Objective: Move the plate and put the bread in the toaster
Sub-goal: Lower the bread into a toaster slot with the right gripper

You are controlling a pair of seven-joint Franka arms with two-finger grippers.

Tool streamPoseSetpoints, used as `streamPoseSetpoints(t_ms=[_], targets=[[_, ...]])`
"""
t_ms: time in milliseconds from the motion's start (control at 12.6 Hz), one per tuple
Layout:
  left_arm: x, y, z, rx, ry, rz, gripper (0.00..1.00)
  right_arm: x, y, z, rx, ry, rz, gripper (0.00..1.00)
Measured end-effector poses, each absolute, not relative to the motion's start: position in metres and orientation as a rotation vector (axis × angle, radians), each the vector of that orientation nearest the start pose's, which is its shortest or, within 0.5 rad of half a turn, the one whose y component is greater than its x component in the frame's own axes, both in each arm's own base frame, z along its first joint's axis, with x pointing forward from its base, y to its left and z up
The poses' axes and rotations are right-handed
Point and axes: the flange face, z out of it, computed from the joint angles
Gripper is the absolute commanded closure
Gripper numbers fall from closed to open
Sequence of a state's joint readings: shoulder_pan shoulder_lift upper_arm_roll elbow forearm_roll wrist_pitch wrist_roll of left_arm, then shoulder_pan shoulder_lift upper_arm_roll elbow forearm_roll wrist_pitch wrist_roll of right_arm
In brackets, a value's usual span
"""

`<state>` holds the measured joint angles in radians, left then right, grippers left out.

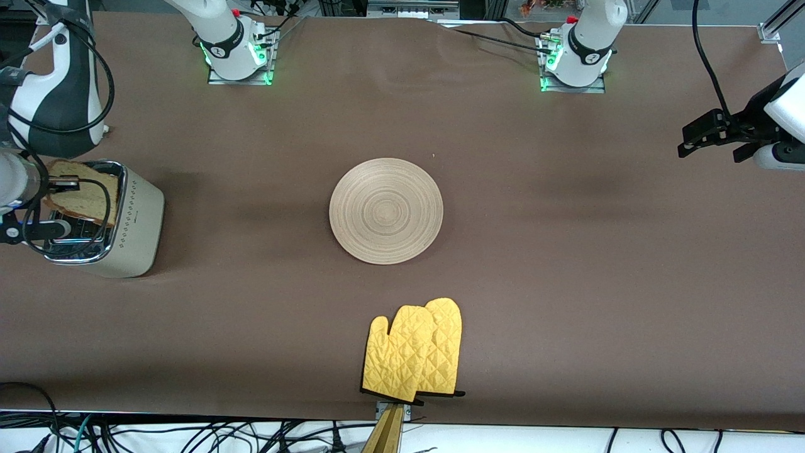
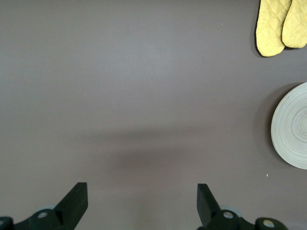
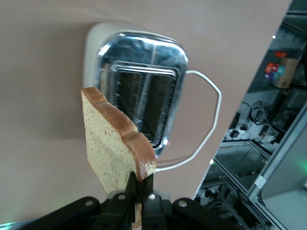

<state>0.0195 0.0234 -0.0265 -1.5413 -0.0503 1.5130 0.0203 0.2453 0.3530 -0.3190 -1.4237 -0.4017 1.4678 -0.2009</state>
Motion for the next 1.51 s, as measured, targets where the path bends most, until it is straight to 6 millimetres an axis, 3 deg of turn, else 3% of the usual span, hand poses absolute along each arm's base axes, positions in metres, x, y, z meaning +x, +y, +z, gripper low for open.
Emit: streamPoseSetpoints(t_ms=[239, 558, 1195, 1514], targets=[[0.556, -0.009, 0.621, -3.191, 0.045, 0.082, 0.00, 0.629, -0.084, 0.484, -3.548, -0.208, 0.713, 1.00], [0.556, -0.009, 0.621, -3.191, 0.046, 0.082, 0.00, 0.636, -0.089, 0.452, -3.542, -0.211, 0.804, 1.00], [0.556, -0.012, 0.621, -3.191, 0.054, 0.082, 0.00, 0.636, -0.107, 0.453, -3.552, -0.167, 0.798, 1.00], [0.556, -0.012, 0.621, -3.191, 0.054, 0.082, 0.00, 0.648, -0.103, 0.435, -3.573, -0.221, 0.754, 1.00]])
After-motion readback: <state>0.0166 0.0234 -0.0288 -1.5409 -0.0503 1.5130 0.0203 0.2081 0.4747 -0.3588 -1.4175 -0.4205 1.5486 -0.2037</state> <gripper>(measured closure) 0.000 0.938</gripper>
